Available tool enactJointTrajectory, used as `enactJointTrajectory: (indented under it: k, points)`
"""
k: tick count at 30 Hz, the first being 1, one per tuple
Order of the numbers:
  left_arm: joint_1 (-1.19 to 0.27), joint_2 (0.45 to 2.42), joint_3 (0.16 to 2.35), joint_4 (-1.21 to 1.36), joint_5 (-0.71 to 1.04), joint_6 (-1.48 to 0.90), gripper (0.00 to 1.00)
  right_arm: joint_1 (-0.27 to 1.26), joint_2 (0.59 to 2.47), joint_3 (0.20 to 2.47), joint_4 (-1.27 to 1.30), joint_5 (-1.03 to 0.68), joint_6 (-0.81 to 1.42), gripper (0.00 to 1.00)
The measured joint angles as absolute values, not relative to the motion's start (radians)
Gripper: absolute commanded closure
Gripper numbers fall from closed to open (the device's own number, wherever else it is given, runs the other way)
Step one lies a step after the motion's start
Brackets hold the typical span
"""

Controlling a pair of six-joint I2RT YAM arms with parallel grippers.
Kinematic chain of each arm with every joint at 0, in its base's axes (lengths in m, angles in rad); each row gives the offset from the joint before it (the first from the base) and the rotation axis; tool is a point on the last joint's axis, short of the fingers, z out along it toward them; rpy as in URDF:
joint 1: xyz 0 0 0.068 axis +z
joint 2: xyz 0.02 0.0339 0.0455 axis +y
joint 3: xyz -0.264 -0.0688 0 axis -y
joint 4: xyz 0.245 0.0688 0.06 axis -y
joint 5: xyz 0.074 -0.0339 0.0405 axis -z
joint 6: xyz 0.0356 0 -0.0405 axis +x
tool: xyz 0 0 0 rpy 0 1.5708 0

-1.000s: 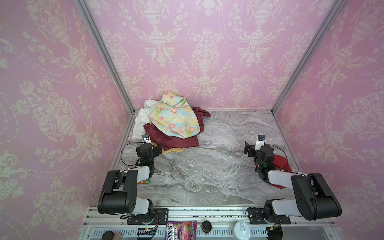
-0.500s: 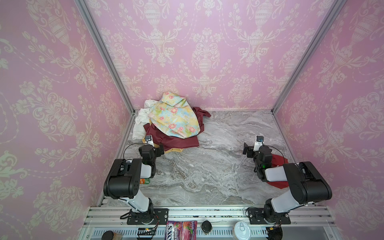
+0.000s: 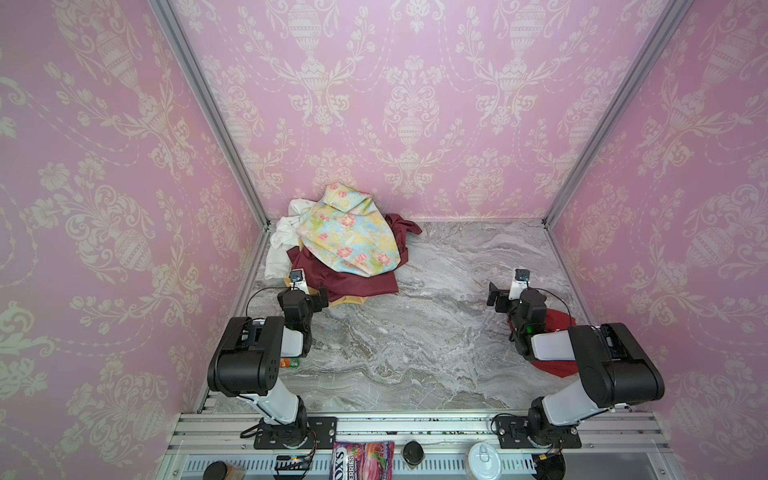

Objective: Pick out a specific cloth from the pile

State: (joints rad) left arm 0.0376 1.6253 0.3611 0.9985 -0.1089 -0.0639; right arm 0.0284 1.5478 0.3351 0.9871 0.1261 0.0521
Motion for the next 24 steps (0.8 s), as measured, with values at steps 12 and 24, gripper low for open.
enactJointTrajectory:
  k: [12, 24]
  points:
    - [0.038, 1.625, 0.361, 1.002, -0.109, -0.064, 0.01, 0.028, 1.548, 0.335, 0.986, 0.126, 0.052, 0.00]
    - [0.038, 1.625, 0.361, 1.003, -0.109, -0.064, 0.01, 0.007, 1.548, 0.356, 0.949, 0.001, 0.048, 0.00]
